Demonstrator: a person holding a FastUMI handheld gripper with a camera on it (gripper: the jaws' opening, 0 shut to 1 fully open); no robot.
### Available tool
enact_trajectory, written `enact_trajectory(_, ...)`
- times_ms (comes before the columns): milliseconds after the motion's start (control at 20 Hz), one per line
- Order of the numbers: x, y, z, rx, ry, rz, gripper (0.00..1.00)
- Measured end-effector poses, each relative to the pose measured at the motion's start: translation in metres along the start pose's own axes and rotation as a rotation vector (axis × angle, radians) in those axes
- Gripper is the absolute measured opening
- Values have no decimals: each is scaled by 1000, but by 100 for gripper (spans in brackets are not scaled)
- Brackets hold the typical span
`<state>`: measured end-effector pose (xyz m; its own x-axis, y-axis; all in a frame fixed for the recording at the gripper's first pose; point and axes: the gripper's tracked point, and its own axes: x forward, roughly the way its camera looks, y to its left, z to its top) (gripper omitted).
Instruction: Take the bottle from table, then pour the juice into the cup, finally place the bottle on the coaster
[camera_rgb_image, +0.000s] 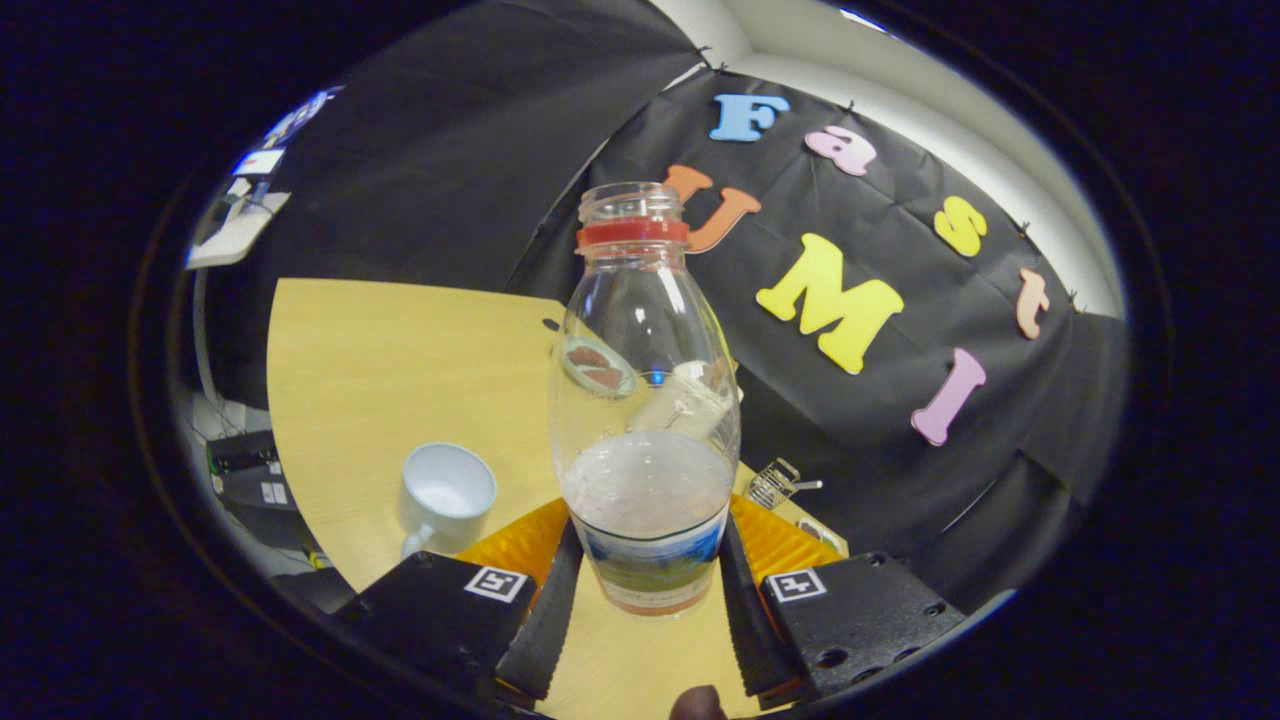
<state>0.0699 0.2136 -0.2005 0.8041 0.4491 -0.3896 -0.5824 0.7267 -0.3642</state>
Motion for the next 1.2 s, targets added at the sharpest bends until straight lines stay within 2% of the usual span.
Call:
enact_trajectory(250, -3, -9, 16, 353, -104, 31, 73)
enact_trajectory(350, -2, -15, 18, 441, -130, 32, 73)
enact_trajectory(700, 34, -38, 26, 534, -123, 19, 72)
enact_trajectory(950, 85, -58, 28, 554, -120, -9, 73)
enact_trajectory(1200, 134, -60, 10, 547, -102, -22, 74)
